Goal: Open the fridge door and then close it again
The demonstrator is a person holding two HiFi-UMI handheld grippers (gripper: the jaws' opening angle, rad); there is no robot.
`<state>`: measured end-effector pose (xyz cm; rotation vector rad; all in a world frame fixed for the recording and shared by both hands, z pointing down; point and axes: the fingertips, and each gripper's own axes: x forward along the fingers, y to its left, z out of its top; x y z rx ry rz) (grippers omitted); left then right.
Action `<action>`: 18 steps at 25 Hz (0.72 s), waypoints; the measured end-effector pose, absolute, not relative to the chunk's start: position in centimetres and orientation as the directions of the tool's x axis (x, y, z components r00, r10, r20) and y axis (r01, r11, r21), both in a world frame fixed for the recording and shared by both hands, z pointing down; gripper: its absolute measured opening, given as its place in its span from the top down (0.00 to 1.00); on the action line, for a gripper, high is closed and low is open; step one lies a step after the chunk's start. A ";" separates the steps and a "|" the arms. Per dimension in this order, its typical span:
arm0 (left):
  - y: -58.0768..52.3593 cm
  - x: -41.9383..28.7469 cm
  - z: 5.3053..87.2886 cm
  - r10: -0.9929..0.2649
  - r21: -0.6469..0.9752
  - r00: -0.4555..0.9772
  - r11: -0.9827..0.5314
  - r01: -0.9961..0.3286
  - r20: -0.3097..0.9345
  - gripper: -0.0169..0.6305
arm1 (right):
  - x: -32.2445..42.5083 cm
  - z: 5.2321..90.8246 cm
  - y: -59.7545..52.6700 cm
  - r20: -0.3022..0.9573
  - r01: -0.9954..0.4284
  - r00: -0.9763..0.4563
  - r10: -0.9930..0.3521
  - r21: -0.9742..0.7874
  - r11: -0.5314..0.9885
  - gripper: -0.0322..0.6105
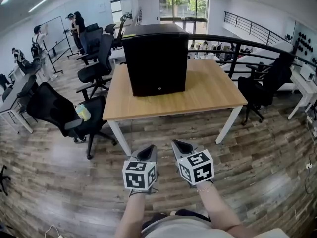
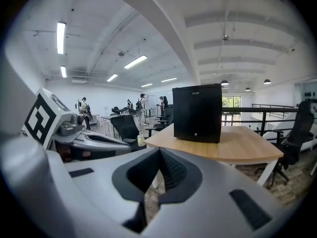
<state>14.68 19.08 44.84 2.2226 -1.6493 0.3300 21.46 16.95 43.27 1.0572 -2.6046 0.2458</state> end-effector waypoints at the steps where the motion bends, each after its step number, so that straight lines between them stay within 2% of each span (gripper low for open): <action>1: 19.1 14.8 44.9 -0.873 0.140 0.296 -0.262 -0.955 0.389 0.97 | 21.5 43.1 16.9 0.348 -0.700 -0.679 -0.647 -0.038 0.713 0.95; 11: 17.6 17.4 46.0 -0.876 0.166 0.291 -0.245 -0.955 0.384 0.97 | 23.0 46.1 16.0 0.401 -0.685 -0.684 -0.610 -0.066 0.726 0.95; 18: 13.6 14.9 46.9 -0.882 0.186 0.285 -0.229 -0.955 0.375 0.97 | 21.2 46.6 12.0 0.410 -0.688 -0.675 -0.614 -0.047 0.724 0.95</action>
